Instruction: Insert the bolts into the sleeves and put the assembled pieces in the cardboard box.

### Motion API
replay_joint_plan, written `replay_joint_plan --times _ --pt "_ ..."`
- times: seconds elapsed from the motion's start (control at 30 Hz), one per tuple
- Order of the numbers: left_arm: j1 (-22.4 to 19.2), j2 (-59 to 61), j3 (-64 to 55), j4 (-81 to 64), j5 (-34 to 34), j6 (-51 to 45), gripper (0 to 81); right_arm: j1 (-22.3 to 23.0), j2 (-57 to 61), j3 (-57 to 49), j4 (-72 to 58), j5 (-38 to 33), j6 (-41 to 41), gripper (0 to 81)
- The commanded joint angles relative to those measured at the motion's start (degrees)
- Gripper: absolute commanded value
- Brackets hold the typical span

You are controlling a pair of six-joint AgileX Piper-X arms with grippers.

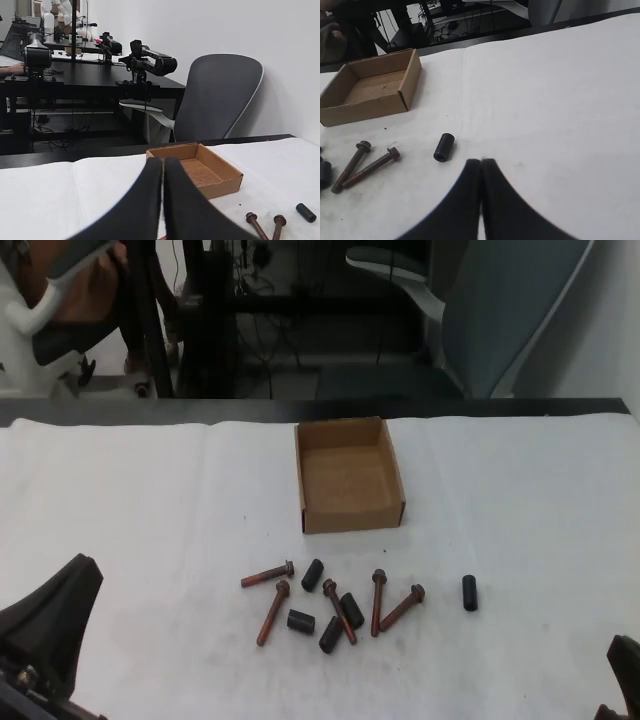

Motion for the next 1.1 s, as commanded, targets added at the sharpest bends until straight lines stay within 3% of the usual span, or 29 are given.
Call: replay_joint_plan --times 0.0,0.17,0.33,0.4,0.57,0.63,0.73,0.8,0.97,1.07 --pt "-0.10 0.13 -0.53 -0.66 0.14 -0.09 1.7 -0.29 -0.27 -0.59 -0.69 0.10 0.17 0.6" --pt "-0.10 0.13 -0.53 -1.63 0.91 -5.63 1.7 -0.29 -0.27 -0.59 -4.65 0.08 0.34 0.6" --pt "-0.10 0.13 -0.53 5.35 1.57 -5.21 0.8 -0.29 -0.27 -0.59 -5.45 0.60 2.46 0.6" --pt "-0.10 2.50 -0.53 6.93 1.11 -6.15 7.4 -0.29 -0.27 -0.59 -5.93 0.39 3.10 0.6" --pt "-0.10 15.00 -5.04 7.12 1.84 -6.09 33.3 -0.29 0.70 -0.59 -6.74 -14.27 4.98 1.7" --pt "-0.10 22.58 -9.94 7.54 3.48 -4.97 41.4 -0.29 2.44 -0.71 -4.45 -13.98 5.41 11.6" --pt "-0.22 35.57 -19.24 9.86 5.70 1.36 44.2 -0.29 8.09 -4.22 -1.93 -13.08 6.84 42.4" --pt "-0.46 43.91 -26.99 15.09 7.24 7.43 44.2 -0.29 13.24 -7.38 -0.28 -11.09 10.22 57.4" --pt "-3.58 65.57 -44.85 32.55 7.36 21.71 45.4 -0.29 32.33 -18.10 2.49 -9.30 10.65 58.2" --pt "-5.51 75.17 -52.25 38.66 6.71 28.75 52.6 -0.29 45.38 -26.03 4.06 -9.17 10.68 58.2"
